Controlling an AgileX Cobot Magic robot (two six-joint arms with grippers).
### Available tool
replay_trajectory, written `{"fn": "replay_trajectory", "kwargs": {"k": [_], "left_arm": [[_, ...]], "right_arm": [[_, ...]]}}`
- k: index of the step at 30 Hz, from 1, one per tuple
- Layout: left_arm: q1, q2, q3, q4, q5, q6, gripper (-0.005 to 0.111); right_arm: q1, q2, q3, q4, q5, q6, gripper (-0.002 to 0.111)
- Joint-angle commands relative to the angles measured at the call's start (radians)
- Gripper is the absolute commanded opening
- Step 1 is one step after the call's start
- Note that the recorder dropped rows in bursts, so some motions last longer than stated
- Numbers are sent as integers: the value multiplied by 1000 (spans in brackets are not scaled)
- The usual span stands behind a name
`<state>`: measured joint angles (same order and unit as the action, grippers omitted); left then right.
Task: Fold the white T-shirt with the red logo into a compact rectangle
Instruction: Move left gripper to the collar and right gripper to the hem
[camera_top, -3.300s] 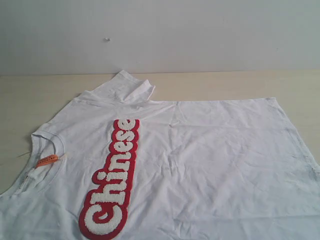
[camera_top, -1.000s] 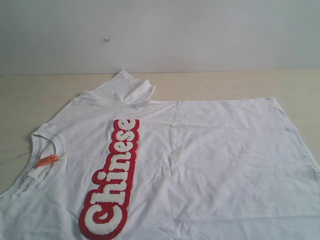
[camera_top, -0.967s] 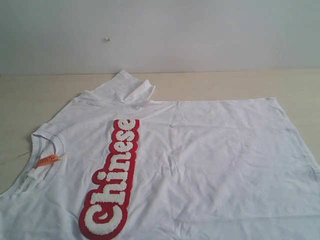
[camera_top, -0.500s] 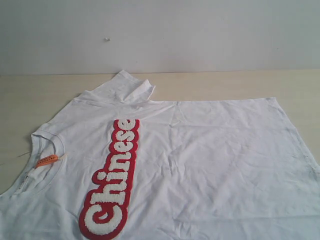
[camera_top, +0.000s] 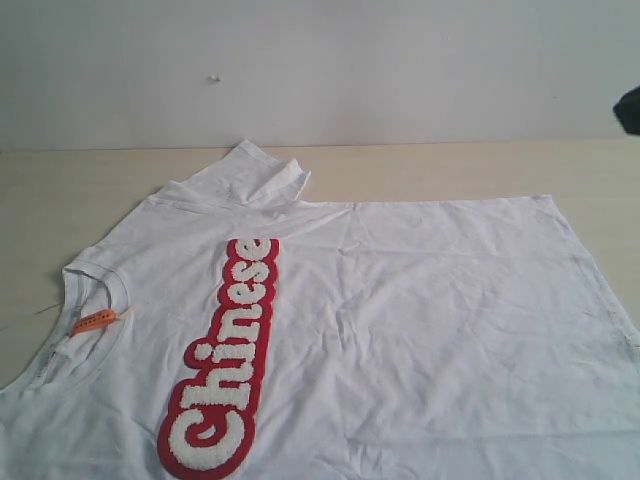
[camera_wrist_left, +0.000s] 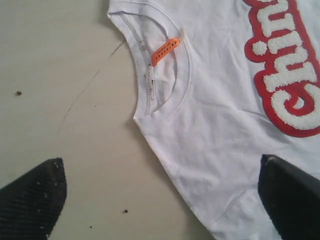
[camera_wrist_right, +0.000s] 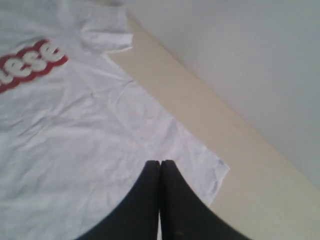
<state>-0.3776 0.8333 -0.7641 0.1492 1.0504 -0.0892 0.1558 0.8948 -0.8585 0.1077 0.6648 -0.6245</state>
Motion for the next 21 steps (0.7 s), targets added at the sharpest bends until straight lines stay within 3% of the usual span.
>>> {"fn": "replay_trajectory", "kwargs": {"k": [1, 14, 21], "left_arm": [[-7, 1, -8, 3, -7, 3, 102], [-7, 1, -8, -78, 24, 11, 102], [-7, 1, -8, -210, 17, 192, 102]], "right_arm": [[43, 43, -9, 13, 80, -126, 0], [59, 50, -9, 37, 87, -134, 0], [59, 50, -9, 19, 89, -166, 0]]}}
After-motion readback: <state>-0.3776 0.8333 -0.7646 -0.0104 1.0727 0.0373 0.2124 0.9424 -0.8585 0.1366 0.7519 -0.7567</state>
